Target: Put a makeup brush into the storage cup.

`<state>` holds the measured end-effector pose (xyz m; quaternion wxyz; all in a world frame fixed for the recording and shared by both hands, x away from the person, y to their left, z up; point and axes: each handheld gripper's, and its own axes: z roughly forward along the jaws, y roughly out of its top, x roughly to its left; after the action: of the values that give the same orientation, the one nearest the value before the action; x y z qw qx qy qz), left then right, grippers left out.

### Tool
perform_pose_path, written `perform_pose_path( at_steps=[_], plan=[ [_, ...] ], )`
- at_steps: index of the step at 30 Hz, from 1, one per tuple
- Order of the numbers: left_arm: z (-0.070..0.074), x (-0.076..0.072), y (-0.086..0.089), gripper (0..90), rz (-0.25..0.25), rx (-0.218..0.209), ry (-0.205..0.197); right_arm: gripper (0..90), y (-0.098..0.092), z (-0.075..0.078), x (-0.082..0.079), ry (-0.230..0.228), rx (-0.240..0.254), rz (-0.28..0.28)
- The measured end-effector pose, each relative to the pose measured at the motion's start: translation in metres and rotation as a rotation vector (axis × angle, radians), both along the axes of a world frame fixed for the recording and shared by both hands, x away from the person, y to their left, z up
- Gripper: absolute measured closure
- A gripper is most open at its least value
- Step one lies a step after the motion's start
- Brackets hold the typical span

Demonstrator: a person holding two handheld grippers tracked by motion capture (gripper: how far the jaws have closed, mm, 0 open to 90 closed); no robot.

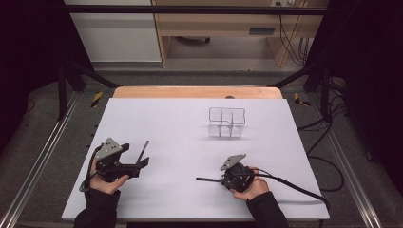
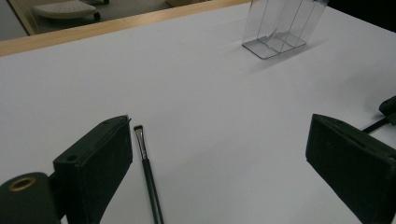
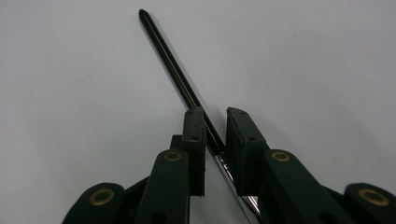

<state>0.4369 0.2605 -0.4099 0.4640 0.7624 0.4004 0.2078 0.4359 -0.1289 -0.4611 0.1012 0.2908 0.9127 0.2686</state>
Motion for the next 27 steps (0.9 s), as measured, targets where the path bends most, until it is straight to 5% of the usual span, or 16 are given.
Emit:
perform_pose_path(
  at_steps=[15, 27],
  plan=[
    [0.0, 0.0, -0.001, 6.4, -0.006, 0.003, 0.003, 76.3, 0.001, -0.002, -0.004, 0.006, 0.01, -0.018],
    [-0.002, 0.001, -0.003, 6.5, -0.01, 0.009, 0.009, 69.9, 0.016, -0.004, 0.003, -0.02, 0.091, 0.031]
  ],
)
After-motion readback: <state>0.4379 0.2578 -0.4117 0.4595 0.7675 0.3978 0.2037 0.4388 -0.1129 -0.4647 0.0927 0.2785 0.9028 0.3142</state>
